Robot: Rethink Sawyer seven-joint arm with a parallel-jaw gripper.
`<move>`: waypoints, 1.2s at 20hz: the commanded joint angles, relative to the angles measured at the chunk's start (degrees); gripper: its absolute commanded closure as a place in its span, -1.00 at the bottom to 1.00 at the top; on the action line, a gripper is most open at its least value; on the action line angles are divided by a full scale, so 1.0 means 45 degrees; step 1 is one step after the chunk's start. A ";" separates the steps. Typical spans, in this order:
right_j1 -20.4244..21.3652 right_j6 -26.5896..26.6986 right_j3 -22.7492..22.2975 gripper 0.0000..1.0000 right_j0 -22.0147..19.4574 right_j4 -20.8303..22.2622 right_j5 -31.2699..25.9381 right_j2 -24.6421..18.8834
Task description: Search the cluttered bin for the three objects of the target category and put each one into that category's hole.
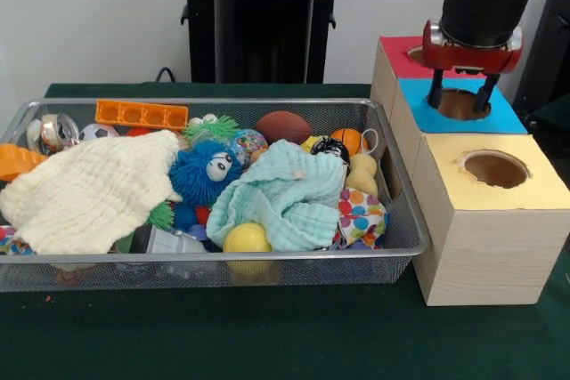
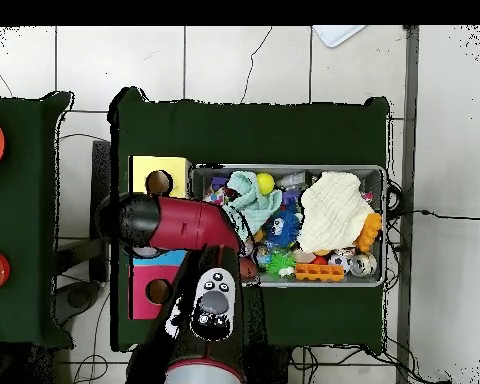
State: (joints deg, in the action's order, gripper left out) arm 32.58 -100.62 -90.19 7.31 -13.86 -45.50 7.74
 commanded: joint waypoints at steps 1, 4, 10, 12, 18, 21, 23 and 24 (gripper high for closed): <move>0.0466 -0.2563 0.0604 -1.00 -0.0302 0.0537 -0.1827 0.0693; 0.0797 -0.2198 0.0579 -1.00 -0.0362 0.0669 -0.2112 0.0773; 0.1409 -0.1320 0.0326 -1.00 -0.0742 0.0877 -0.2220 0.0792; 0.1453 -0.0679 0.0128 -1.00 -0.1189 0.1040 -0.1796 0.0628; 0.1109 0.1546 -0.0438 -1.00 -0.3053 0.1921 -0.0212 -0.0205; 0.1005 0.2462 -0.0385 -1.00 -0.3973 0.2445 0.0191 -0.0774; 0.0946 0.2670 -0.0294 -1.00 -0.4474 0.2813 0.0408 -0.1079; 0.0901 0.2838 -0.0233 -1.00 -0.4753 0.3000 0.0478 -0.1299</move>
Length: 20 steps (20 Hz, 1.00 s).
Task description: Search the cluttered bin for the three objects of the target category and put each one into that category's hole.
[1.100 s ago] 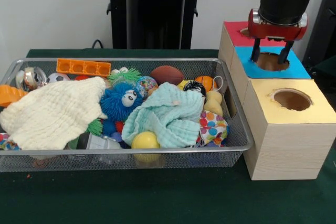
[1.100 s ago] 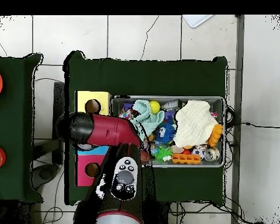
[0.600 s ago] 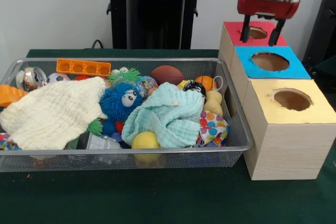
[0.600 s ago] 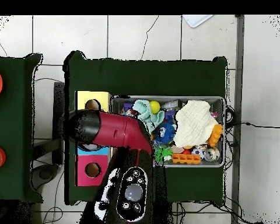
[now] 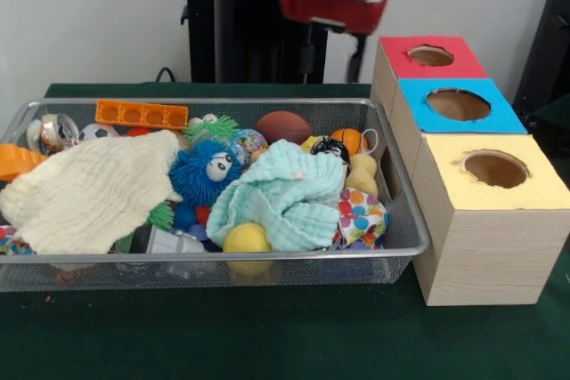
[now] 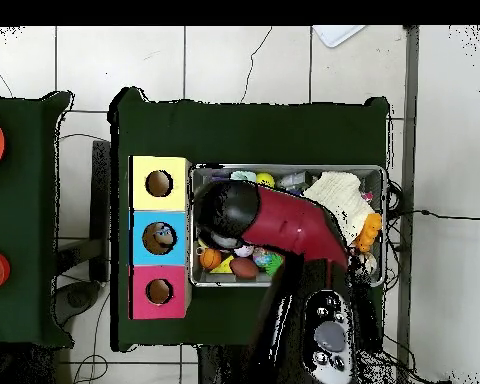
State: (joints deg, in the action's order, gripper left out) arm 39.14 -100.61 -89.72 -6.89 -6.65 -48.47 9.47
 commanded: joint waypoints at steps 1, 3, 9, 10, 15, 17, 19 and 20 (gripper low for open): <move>-0.0518 0.2856 -0.0397 -1.00 -0.1797 0.1564 0.1150 -0.1803; -0.0482 0.2998 -0.0398 -1.00 -0.2234 0.1914 0.1161 -0.2126; -0.0857 0.3104 0.0132 -1.00 -0.3295 0.2881 0.0901 -0.3005; -0.0792 0.3172 0.0165 -1.00 -0.3429 0.3048 0.0823 -0.3114; -0.0998 0.3298 0.0520 -1.00 -0.4051 0.3720 0.0586 -0.3718; -0.1252 0.3253 0.0644 -1.00 -0.4250 0.3962 0.0724 -0.4009; -0.1502 0.3150 0.0941 -1.00 -0.4362 0.4186 0.0737 -0.4241; -0.1616 0.3159 0.1107 -1.00 -0.4420 0.4263 0.0636 -0.4378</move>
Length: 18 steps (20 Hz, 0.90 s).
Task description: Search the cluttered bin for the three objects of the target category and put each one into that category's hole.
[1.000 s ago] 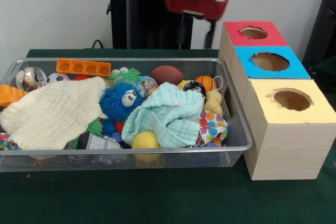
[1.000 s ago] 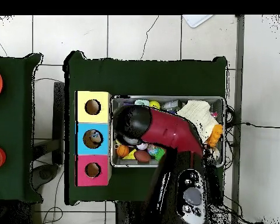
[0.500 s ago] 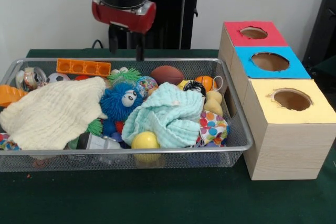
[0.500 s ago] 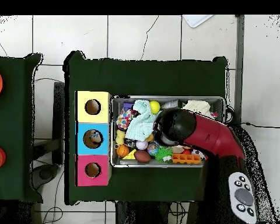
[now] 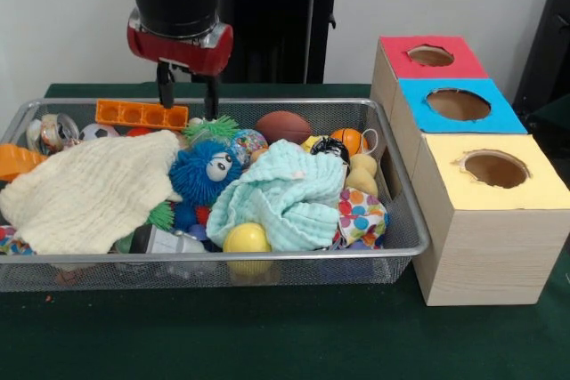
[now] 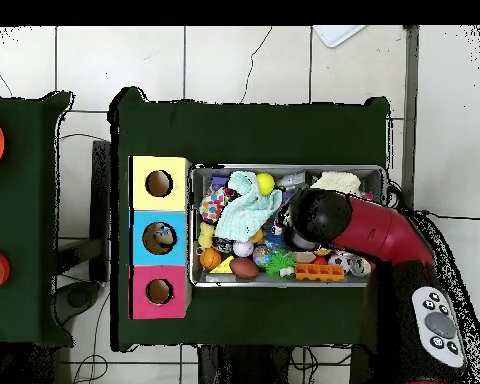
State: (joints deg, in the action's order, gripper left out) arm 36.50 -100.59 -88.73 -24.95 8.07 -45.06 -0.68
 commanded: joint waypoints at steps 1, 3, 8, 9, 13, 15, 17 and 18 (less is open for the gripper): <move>-0.1082 0.3150 0.1028 -1.00 -0.0464 0.1082 -0.0259 -0.2208; -0.1244 0.3076 0.1413 -1.00 -0.0563 0.1231 -0.0536 -0.2415; -0.1633 0.3772 0.2177 -1.00 -0.0999 0.1815 -0.0890 -0.3015; -0.1745 0.3946 0.2389 -1.00 -0.1113 0.1959 -0.0998 -0.3105; -0.2351 0.5071 0.3677 -1.00 -0.1710 0.2615 -0.1686 -0.3572; -0.2477 0.5490 0.4054 -1.00 -0.1982 0.2927 -0.1965 -0.3727; -0.2544 0.5737 0.4259 -1.00 -0.2215 0.3136 -0.2166 -0.3904; -0.2644 0.5910 0.4414 -1.00 -0.2338 0.3243 -0.2230 -0.4006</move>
State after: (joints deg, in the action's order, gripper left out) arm 28.68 -96.69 -75.33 -32.20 17.67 -46.86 -12.21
